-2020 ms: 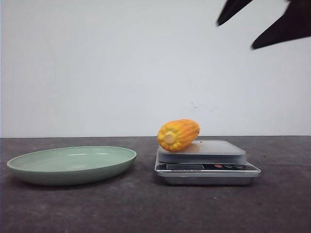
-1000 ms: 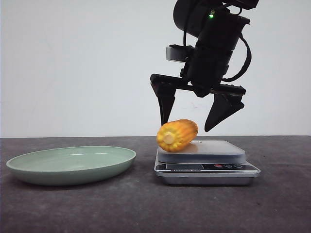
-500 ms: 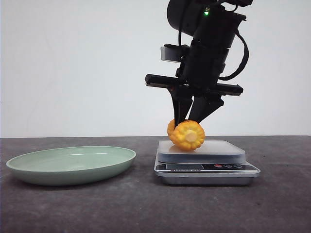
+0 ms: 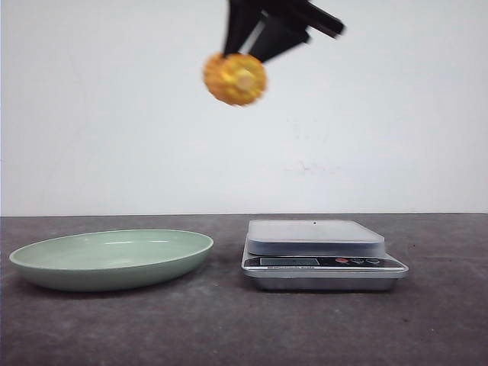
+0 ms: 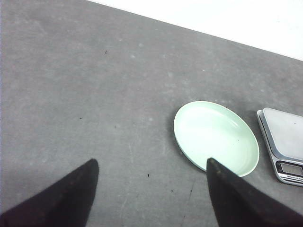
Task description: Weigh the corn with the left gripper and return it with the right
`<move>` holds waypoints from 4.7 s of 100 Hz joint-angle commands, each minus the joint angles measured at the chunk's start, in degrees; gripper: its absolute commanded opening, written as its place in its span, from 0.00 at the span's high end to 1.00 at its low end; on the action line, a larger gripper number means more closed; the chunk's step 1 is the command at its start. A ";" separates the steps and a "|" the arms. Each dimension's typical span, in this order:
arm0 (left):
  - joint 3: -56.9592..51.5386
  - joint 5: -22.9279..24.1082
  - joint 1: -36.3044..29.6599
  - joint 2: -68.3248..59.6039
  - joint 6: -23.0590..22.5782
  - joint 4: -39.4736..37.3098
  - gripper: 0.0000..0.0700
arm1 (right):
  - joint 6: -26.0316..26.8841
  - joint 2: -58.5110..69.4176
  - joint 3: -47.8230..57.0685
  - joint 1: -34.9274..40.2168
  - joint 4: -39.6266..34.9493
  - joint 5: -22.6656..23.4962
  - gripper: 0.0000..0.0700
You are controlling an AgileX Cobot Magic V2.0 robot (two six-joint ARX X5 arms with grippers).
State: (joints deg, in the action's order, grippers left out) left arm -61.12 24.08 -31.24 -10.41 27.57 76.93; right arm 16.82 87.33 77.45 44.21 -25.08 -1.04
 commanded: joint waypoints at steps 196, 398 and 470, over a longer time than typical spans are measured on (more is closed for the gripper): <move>1.66 -1.73 -0.17 0.11 0.09 -8.52 0.39 | -4.66 -42.05 14.14 -18.29 -41.20 -11.61 0.31; 33.51 -12.85 19.34 9.31 -16.31 -50.47 0.96 | -1.20 -75.89 -28.68 -19.93 -27.58 -4.98 0.98; 60.28 -20.20 27.65 10.19 -18.75 -66.18 0.96 | -1.18 -75.93 -28.65 -19.93 -27.50 -4.98 0.98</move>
State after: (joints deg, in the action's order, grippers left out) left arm -1.80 4.08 -3.62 -0.30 9.61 10.41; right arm 15.09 11.33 48.16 24.03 -53.28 -6.04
